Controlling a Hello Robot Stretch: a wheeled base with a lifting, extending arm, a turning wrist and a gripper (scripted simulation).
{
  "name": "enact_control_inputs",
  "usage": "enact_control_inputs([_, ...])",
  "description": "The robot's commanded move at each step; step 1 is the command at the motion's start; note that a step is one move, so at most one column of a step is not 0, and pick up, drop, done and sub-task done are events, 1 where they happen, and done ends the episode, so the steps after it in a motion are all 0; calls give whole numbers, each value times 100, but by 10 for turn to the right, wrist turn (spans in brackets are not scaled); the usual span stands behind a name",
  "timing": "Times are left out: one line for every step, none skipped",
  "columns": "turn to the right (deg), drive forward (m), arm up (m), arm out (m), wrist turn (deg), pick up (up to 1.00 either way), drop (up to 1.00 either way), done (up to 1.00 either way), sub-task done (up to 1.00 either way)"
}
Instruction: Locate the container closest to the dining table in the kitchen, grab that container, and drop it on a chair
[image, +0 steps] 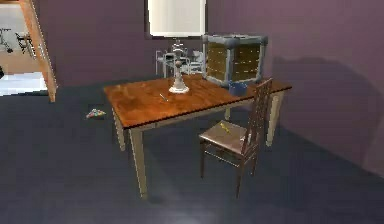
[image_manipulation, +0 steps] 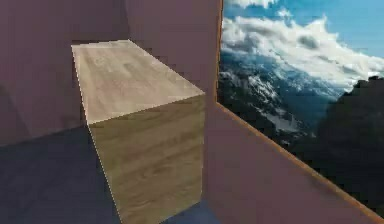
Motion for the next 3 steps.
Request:
enact_control_inputs([-450, 0, 0, 0, 0, 0, 0, 0, 0])
enact_control_inputs([-60, 0, 0, 0, 0, 0, 0, 0, 0])
enact_control_inputs([0, 100, 0, 0, 0, 0, 0, 0, 0])
